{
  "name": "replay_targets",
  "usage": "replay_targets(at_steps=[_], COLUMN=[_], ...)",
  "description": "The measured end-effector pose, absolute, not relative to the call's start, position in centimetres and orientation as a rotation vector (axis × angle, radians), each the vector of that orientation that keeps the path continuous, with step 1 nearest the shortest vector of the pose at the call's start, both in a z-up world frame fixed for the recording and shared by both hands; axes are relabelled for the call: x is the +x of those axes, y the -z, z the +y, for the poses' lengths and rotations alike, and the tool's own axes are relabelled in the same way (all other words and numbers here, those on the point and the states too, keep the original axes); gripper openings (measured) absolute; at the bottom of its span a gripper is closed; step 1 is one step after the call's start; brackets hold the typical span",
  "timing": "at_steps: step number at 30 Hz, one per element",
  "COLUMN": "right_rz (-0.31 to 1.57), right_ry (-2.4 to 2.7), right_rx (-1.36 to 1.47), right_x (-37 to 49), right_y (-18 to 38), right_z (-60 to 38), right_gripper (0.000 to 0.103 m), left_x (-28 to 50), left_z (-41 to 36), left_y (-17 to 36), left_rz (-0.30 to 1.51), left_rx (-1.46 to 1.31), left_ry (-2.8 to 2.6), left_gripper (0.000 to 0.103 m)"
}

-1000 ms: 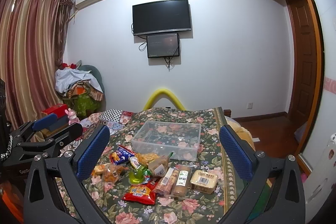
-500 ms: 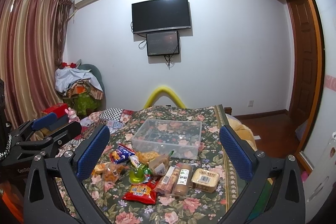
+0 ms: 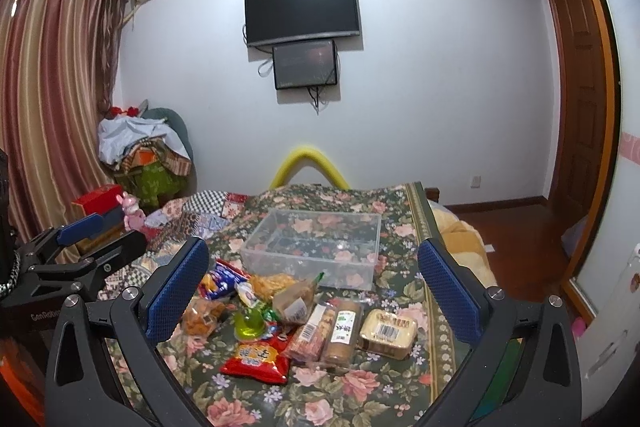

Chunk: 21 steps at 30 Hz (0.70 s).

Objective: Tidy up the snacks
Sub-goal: 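Grasp the bagged orange pastry with the left tool while the right tool grasps the square biscuit cake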

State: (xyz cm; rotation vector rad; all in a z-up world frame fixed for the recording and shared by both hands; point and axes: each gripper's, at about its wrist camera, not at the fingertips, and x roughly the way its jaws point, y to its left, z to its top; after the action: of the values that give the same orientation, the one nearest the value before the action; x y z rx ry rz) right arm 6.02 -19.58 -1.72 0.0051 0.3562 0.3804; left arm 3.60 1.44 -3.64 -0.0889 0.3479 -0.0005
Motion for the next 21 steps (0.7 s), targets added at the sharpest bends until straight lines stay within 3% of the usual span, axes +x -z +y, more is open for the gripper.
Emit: replay_targets(at_steps=[21], right_rz=[0.719], right_ry=[-0.258], right_rx=[-0.102], right_x=[13.9], right_y=[11.7], right_z=[-22.4], right_gripper=[0.103], left_x=[11.3], left_z=[8.7], left_y=[16.7], left_rz=[0.739], left_rx=[-0.176], left_ry=[-0.080], left_gripper=[0.103])
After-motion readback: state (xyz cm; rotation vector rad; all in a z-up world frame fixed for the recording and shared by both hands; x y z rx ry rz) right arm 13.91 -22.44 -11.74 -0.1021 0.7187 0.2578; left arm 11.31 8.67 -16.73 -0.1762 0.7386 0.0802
